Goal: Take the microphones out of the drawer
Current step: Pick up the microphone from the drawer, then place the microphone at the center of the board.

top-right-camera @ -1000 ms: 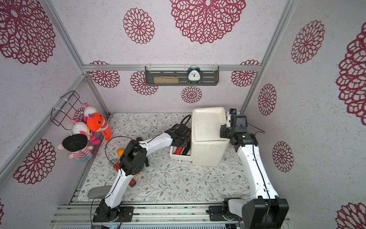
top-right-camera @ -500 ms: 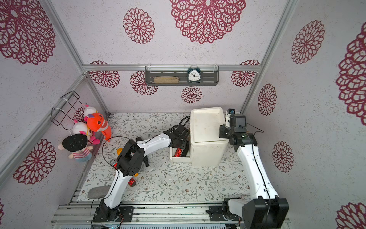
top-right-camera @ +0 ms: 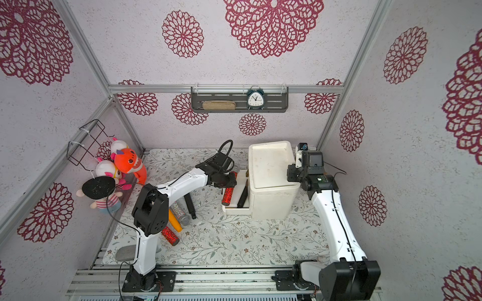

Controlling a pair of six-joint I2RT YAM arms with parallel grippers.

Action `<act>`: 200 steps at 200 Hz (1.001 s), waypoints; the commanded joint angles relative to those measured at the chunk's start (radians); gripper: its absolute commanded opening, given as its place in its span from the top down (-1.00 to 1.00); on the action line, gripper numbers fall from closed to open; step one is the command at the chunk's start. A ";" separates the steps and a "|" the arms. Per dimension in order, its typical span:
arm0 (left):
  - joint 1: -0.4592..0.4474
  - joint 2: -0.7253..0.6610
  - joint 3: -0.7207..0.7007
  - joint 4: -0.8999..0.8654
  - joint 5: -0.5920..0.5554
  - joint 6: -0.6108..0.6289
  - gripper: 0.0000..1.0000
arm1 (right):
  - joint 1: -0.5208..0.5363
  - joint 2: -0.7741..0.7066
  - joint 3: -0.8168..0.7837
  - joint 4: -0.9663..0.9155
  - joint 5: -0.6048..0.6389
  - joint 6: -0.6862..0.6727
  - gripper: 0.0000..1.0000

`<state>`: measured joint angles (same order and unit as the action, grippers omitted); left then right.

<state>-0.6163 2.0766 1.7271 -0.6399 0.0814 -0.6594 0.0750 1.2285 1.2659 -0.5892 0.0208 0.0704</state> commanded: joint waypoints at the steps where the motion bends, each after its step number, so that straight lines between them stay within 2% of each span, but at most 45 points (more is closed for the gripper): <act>1: 0.037 -0.070 -0.031 0.048 0.086 -0.043 1.00 | -0.007 -0.051 0.079 0.164 0.009 0.045 1.00; 28: 0.103 -0.156 -0.144 0.187 0.221 -0.125 1.00 | -0.004 -0.047 0.079 0.167 0.008 0.047 1.00; 49: 0.135 -0.186 -0.179 0.186 0.219 -0.127 1.00 | -0.001 -0.047 0.078 0.168 0.007 0.048 1.00; 82: 0.155 -0.214 -0.201 0.084 0.091 -0.090 1.00 | 0.003 -0.043 0.081 0.170 0.009 0.048 1.00; 127: 0.156 -0.165 -0.195 -0.092 -0.107 -0.098 1.00 | 0.012 -0.038 0.080 0.175 0.008 0.049 1.00; 200: 0.156 -0.054 -0.261 -0.132 -0.265 -0.140 1.00 | 0.017 -0.047 0.072 0.167 0.019 0.042 1.00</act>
<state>-0.4580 1.9778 1.4773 -0.7406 -0.0925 -0.7769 0.0864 1.2285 1.2659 -0.5892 0.0334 0.0711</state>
